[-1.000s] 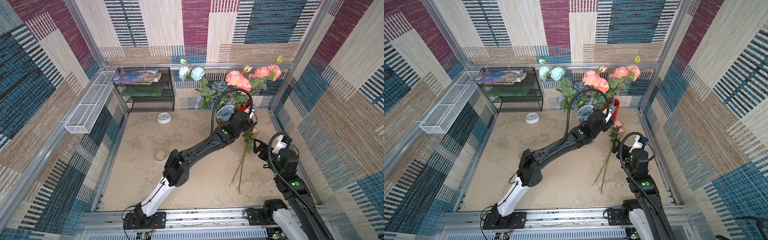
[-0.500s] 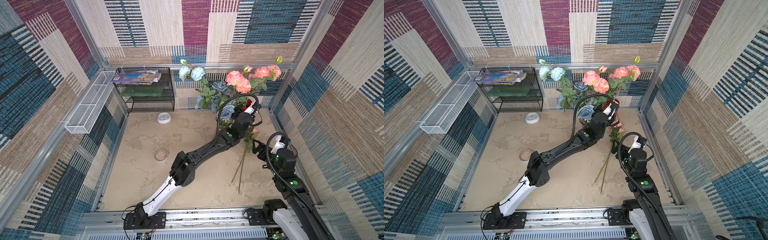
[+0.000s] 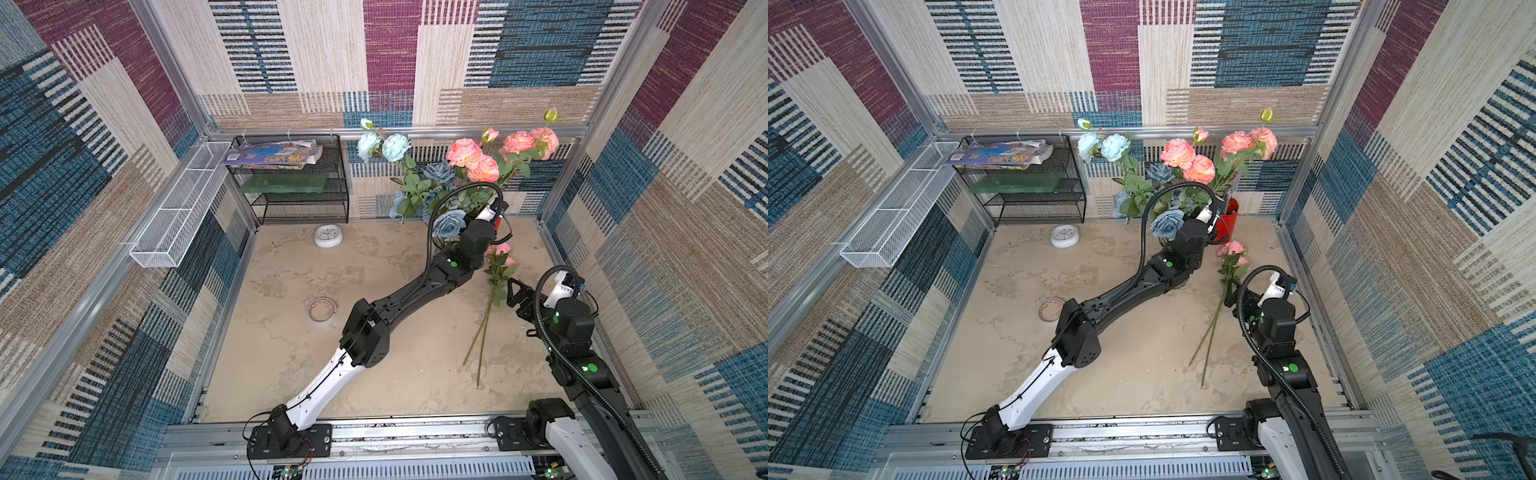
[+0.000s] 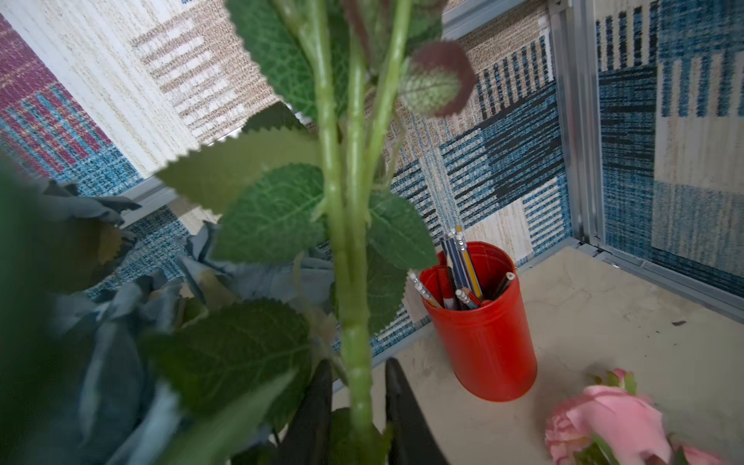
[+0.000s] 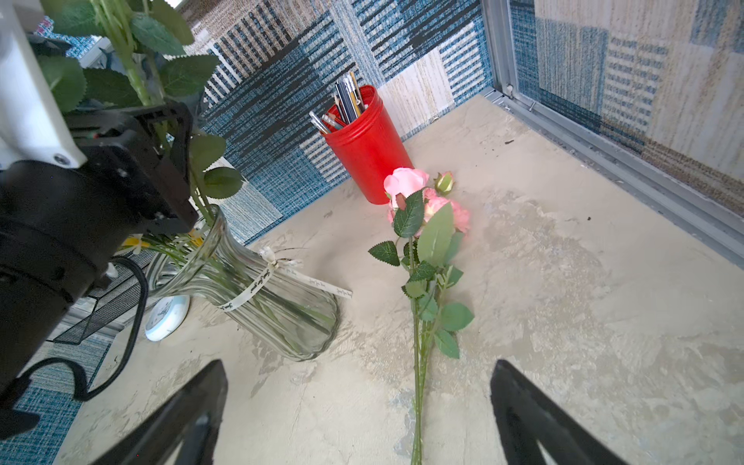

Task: Pick out pink flowers from the vase
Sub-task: Pick up the flower from the vase.

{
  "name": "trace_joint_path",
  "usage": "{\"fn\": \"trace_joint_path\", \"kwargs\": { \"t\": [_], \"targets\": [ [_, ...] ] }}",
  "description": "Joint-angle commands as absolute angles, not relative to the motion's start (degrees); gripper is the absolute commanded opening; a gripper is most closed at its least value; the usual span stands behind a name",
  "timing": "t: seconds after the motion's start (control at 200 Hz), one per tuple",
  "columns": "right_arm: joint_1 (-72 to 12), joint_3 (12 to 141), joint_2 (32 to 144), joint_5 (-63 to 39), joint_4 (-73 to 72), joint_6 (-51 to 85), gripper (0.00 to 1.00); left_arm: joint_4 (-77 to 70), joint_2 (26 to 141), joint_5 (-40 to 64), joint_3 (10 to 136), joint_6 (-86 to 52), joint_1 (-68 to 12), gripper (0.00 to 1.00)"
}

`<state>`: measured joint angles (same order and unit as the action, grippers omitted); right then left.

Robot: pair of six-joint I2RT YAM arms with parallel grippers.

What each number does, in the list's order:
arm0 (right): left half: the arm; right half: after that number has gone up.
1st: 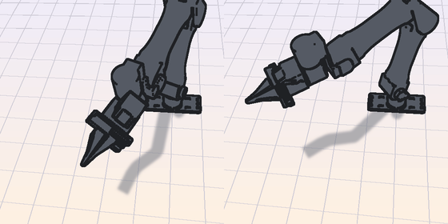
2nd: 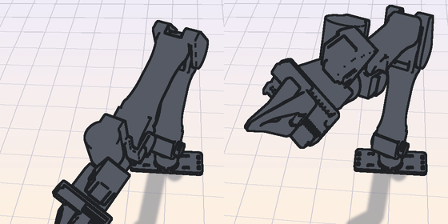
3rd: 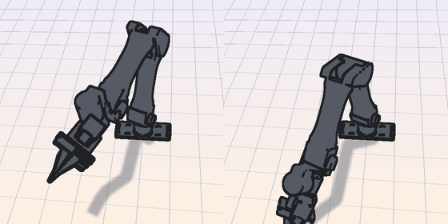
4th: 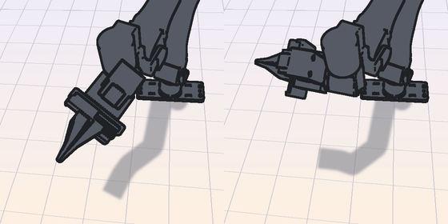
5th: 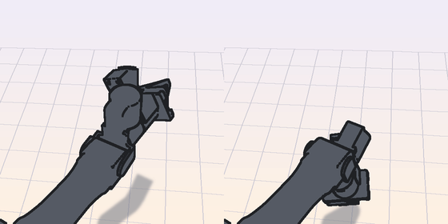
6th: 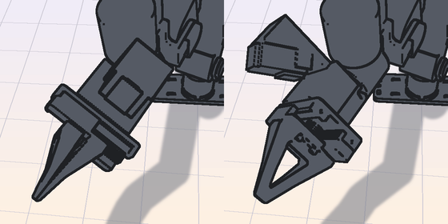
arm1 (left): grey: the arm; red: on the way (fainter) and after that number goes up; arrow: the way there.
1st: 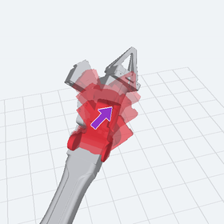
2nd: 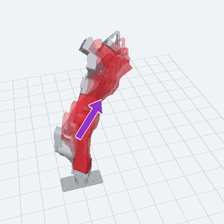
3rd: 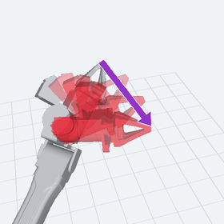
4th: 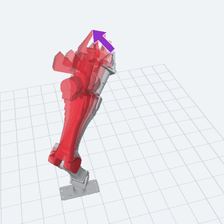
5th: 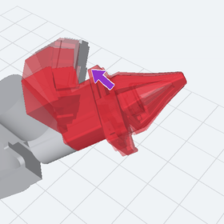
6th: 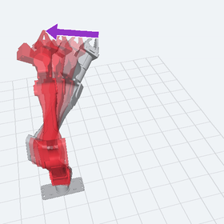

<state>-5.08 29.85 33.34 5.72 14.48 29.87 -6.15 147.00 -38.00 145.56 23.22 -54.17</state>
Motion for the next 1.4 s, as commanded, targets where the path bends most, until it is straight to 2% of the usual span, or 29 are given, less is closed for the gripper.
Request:
{"fn": "trace_joint_path", "kwargs": {
  "t": [0.0, 0.19, 0.466, 0.561, 0.596, 0.711, 0.751, 0.776, 1.202, 1.392],
  "targets": [
    [-4.9, 30.1, 33.0, 6.9, 14.9, 29.1, 0.96, -6.2, 144.9, -33.4, 143.6, 19.4, -54.3, 0.12],
    [-4.7, 30.6, 32.3, 7.9, 15.8, 28.7, 0.96, -4.2, 142.2, -29.3, 142.1, 17.5, -54.3, 0.00],
    [-4.4, 30.4, 31.7, 7.9, 15.8, 28.8, 0.96, -0.3, 138.1, -24.4, 142.1, 16.0, -54.2, 0.00],
    [-4.3, 30.4, 31.7, 7.8, 15.8, 28.9, 0.96, 1.2, 137.1, -22.4, 142.1, 15.2, -54.2, 0.12],
    [-4.3, 30.4, 31.6, 7.7, 15.8, 28.9, 0.96, 1.7, 136.9, -22.0, 142.2, 14.9, -54.2, 0.14],
    [-4.2, 30.4, 31.4, 7.6, 16.0, 28.9, 0.96, 2.7, 136.4, -21.1, 142.3, 14.4, -54.1, 0.11],
    [-4.1, 30.4, 31.3, 7.6, 16.1, 28.9, 0.96, 3.0, 136.3, -21.0, 142.3, 14.0, -54.1, 0.07],
    [-4.1, 30.4, 31.3, 7.6, 16.1, 28.9, 0.96, 3.1, 136.3, -20.9, 142.3, 13.9, -54.1, 0.00],
    [-3.9, 30.1, 30.5, 7.6, 16.6, 29.0, 0.96, 4.6, 136.0, -18.6, 143.9, 11.3, -53.4, 0.00],
    [-3.7, 30.3, 30.4, 7.6, 16.6, 29.0, 0.96, 6.9, 135.4, -12.9, 147.6, 10.1, -53.0, 0.00]
  ]
}}
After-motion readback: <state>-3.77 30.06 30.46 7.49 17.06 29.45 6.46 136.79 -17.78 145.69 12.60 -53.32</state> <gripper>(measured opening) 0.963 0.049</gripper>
